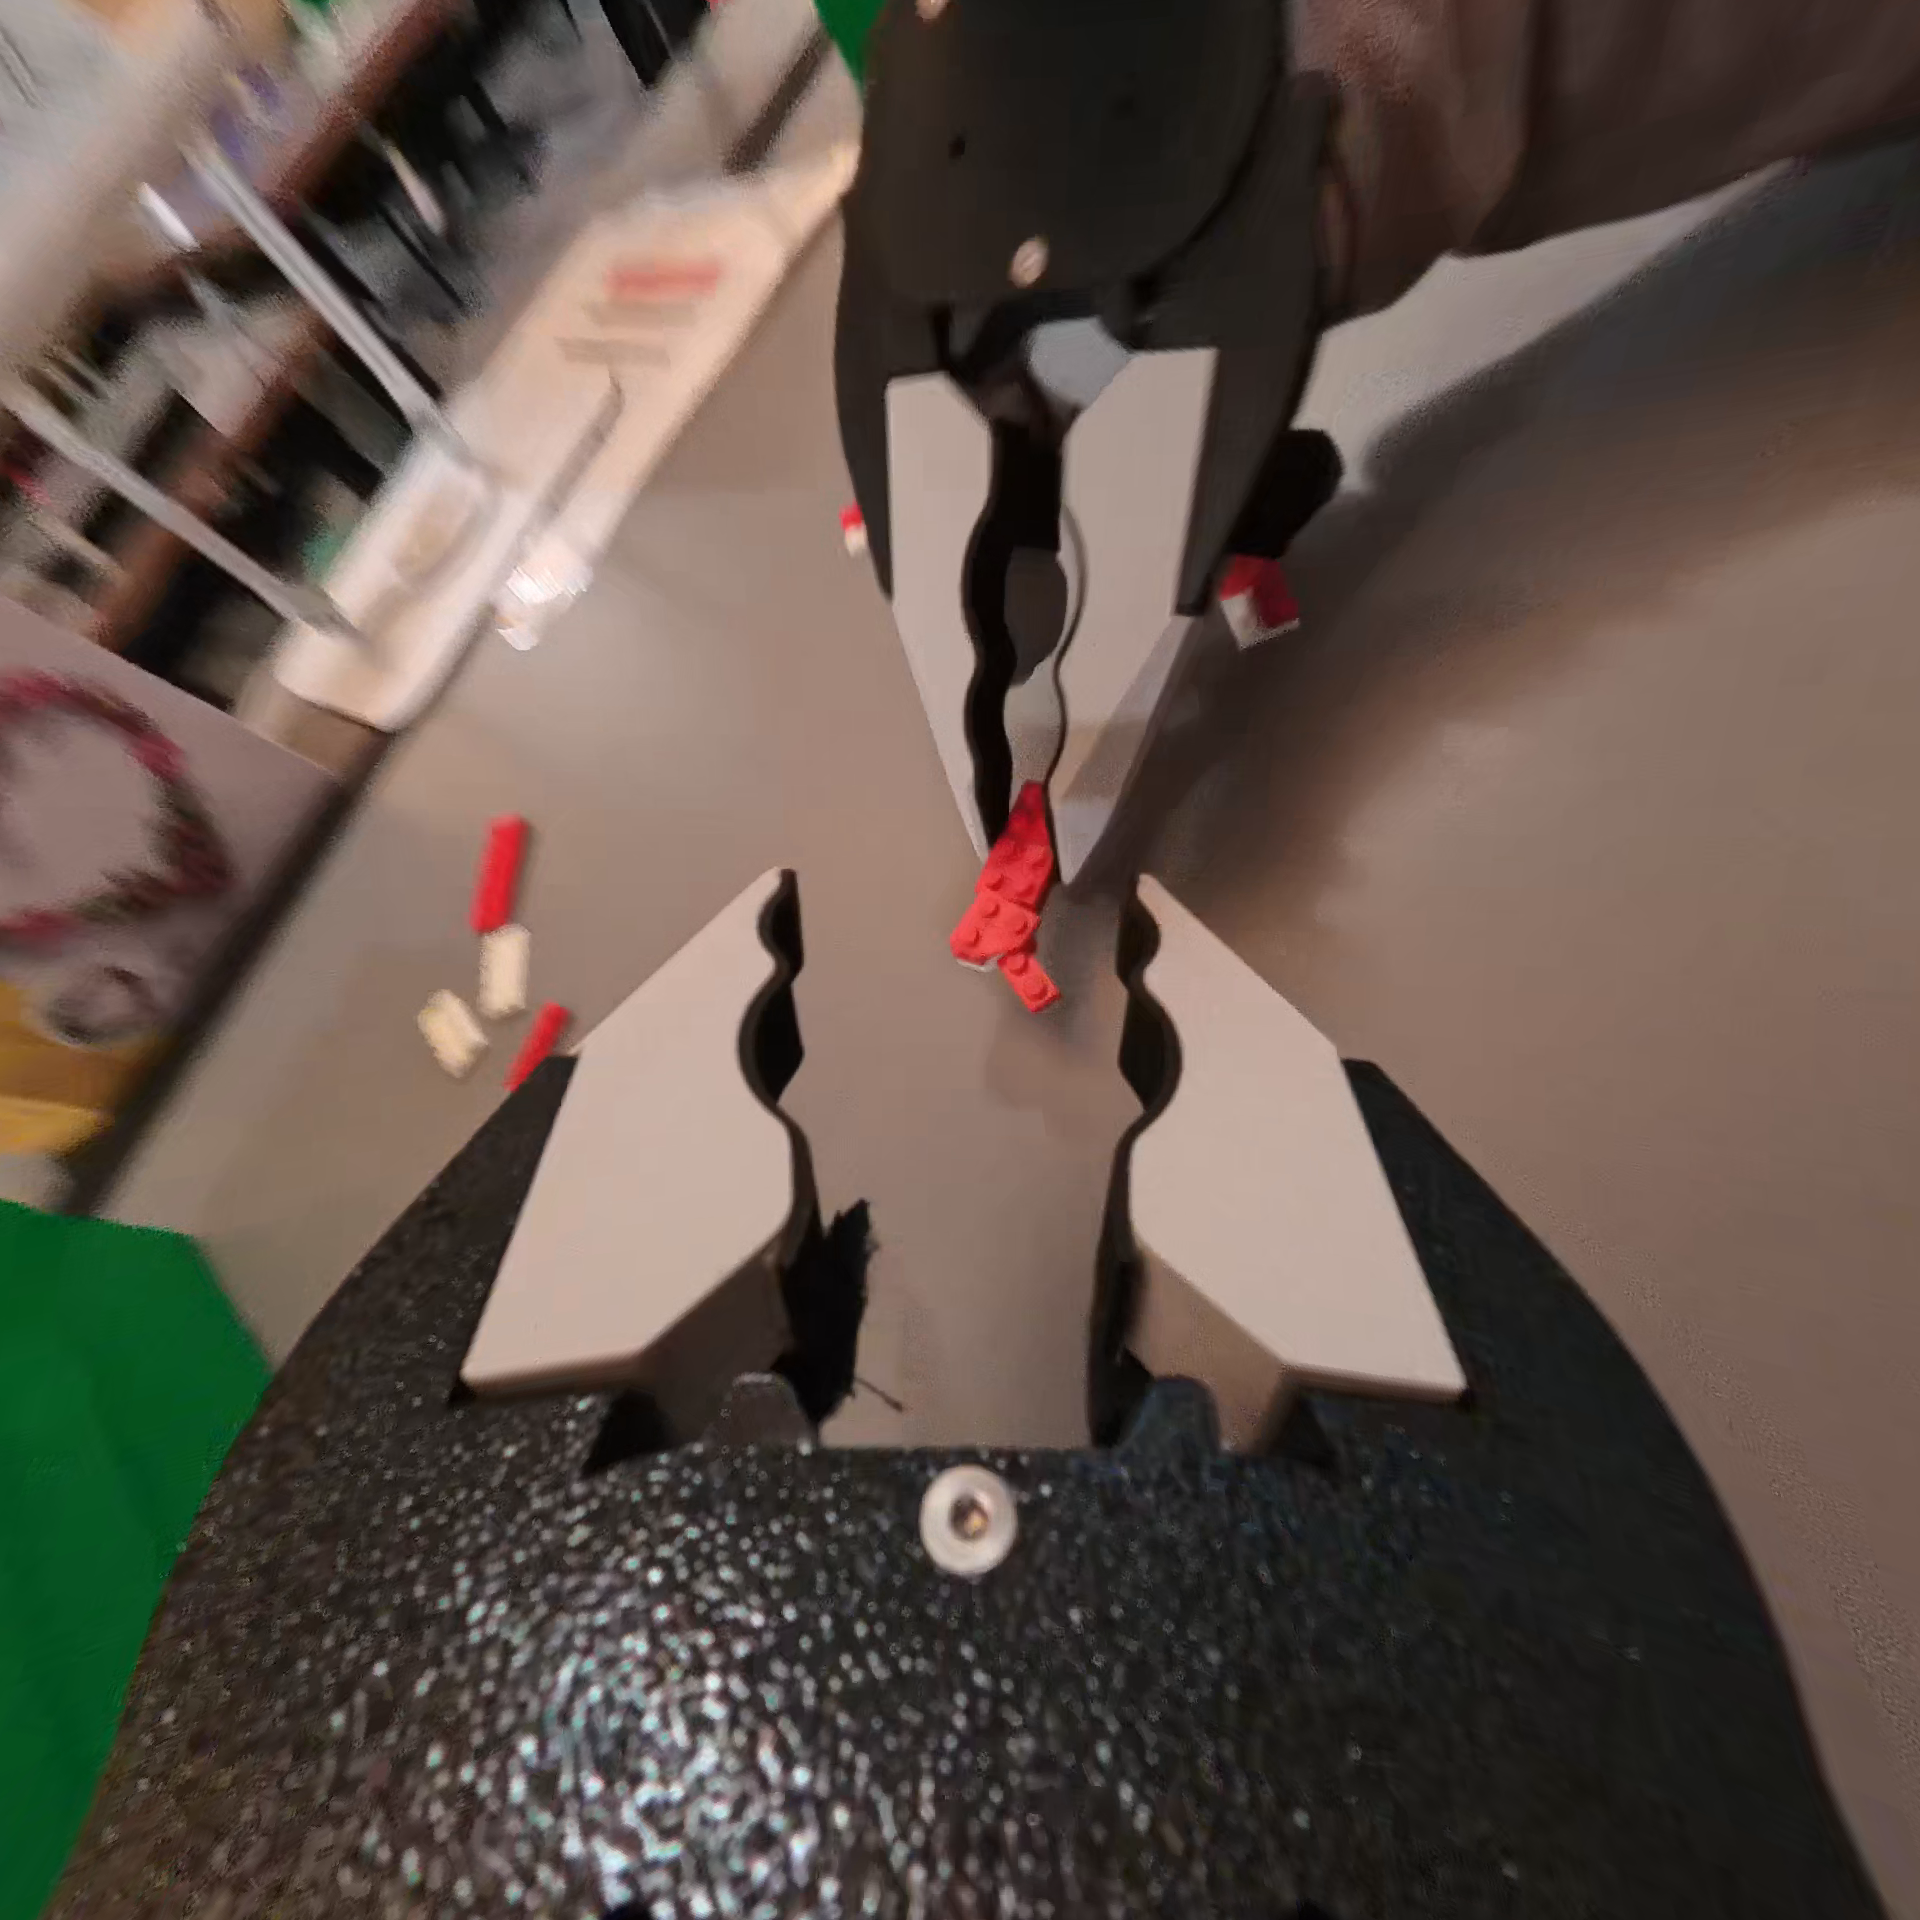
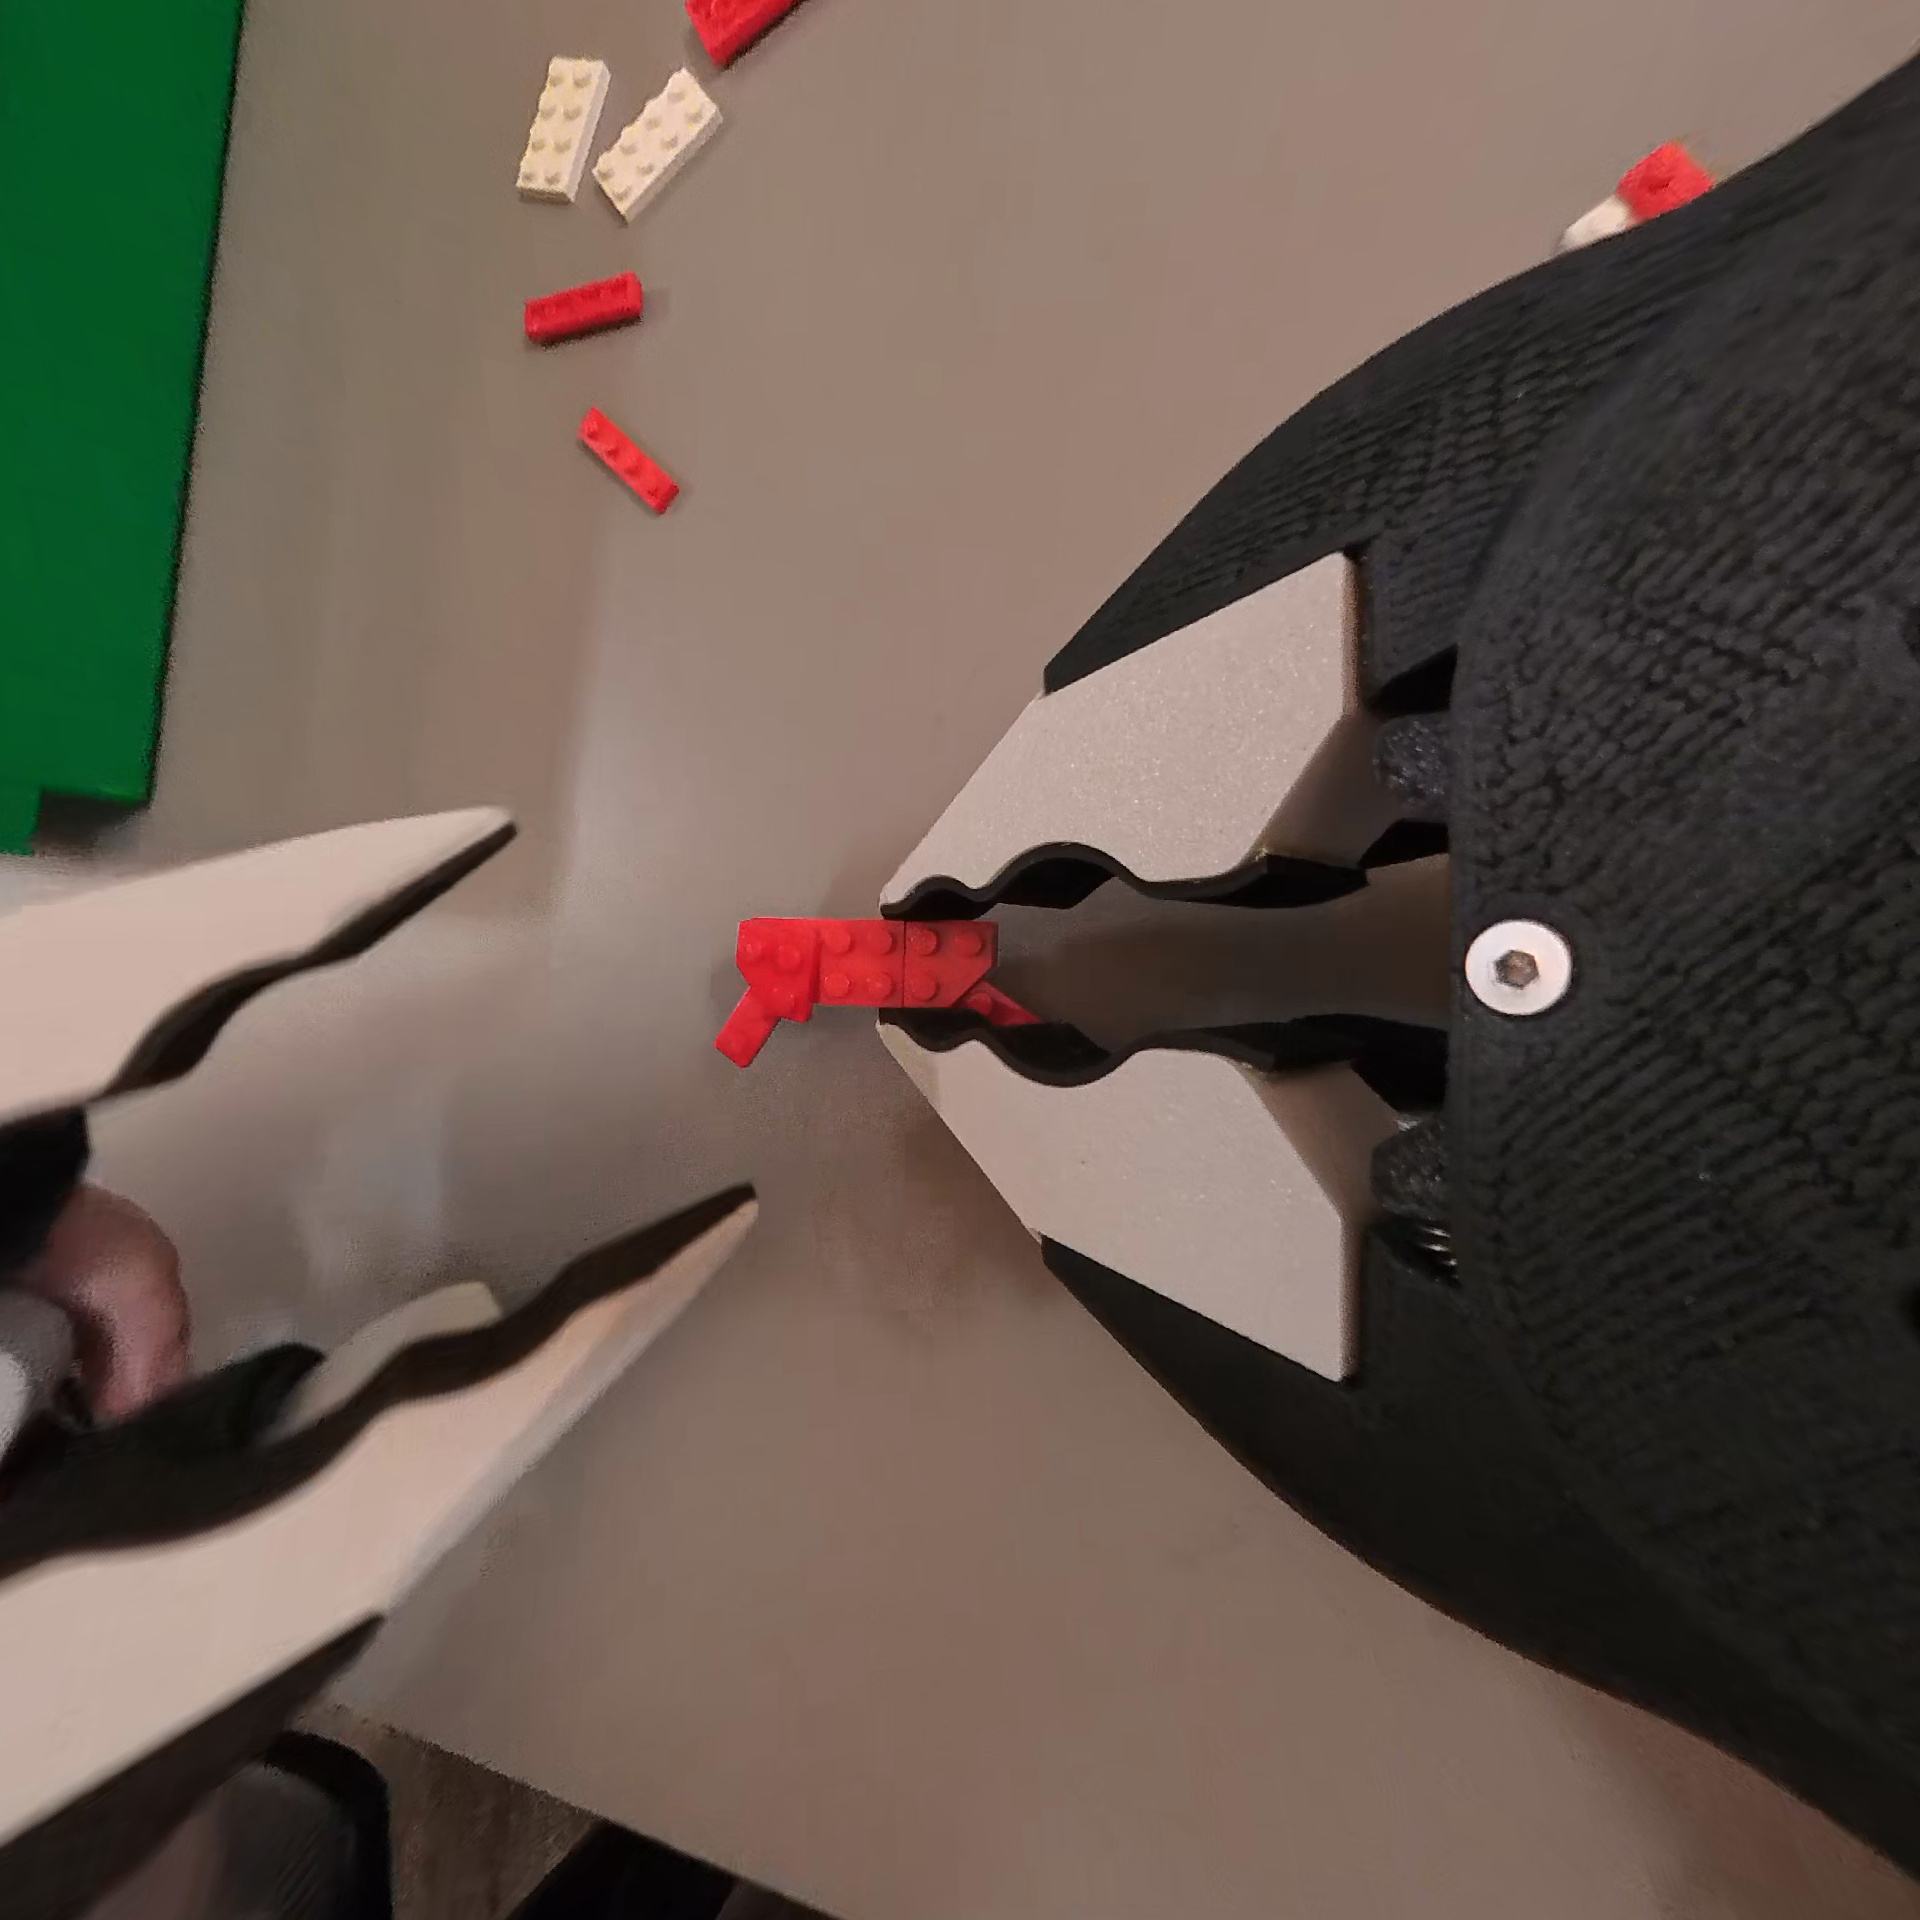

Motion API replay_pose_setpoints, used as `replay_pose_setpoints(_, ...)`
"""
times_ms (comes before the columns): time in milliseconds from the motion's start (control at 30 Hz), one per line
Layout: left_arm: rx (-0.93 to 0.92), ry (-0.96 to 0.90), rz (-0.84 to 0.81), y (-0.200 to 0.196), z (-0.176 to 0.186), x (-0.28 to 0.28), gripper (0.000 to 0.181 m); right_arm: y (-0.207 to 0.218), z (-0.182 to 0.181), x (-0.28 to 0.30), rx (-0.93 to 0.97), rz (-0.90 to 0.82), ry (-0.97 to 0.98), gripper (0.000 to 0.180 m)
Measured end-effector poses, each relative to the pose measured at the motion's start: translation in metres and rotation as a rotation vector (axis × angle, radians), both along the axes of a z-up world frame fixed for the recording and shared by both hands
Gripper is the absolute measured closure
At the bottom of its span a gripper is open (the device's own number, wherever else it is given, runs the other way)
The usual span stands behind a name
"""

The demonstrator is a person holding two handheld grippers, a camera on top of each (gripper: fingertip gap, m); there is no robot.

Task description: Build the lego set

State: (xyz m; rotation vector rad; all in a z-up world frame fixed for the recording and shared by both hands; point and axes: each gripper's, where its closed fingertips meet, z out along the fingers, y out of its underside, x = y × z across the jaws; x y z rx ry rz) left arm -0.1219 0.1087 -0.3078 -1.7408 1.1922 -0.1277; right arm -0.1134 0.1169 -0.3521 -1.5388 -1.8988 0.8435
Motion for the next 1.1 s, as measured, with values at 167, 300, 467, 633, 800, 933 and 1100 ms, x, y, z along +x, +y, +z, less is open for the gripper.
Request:
replay_pose_setpoints(167, 0.459, 0.278, -0.059, -0.008, 0.009, 0.005, 0.116, 0.005, 0.017, 0.002, -0.012, -0.047, 0.024, 0.166)
replay_pose_setpoints(300, 0.708, 0.492, -0.064, -0.008, 0.003, 0.009, 0.115, 0.003, 0.031, 0.003, -0.021, -0.055, 0.044, 0.166)
replay_pose_setpoints(467, 0.846, 0.557, -0.062, -0.006, -0.004, 0.014, 0.118, -0.004, 0.041, 0.003, -0.033, -0.045, 0.052, 0.166)
replay_pose_setpoints(633, 0.858, 0.578, 0.011, 0.005, -0.001, 0.005, 0.123, -0.011, 0.045, 0.003, -0.031, -0.028, 0.046, 0.166)
replay_pose_setpoints(800, 0.900, 0.590, 0.015, 0.005, 0.004, 0.007, 0.129, -0.015, 0.045, 0.003, -0.045, -0.018, 0.043, 0.166)
replay_pose_setpoints(933, 0.907, 0.582, 0.006, 0.003, 0.003, 0.008, 0.135, -0.016, 0.046, 0.003, -0.044, -0.013, 0.044, 0.166)
replay_pose_setpoints(1100, 0.921, 0.587, 0.012, 0.001, 0.004, 0.007, 0.139, -0.016, 0.046, 0.002, -0.046, -0.011, 0.046, 0.166)
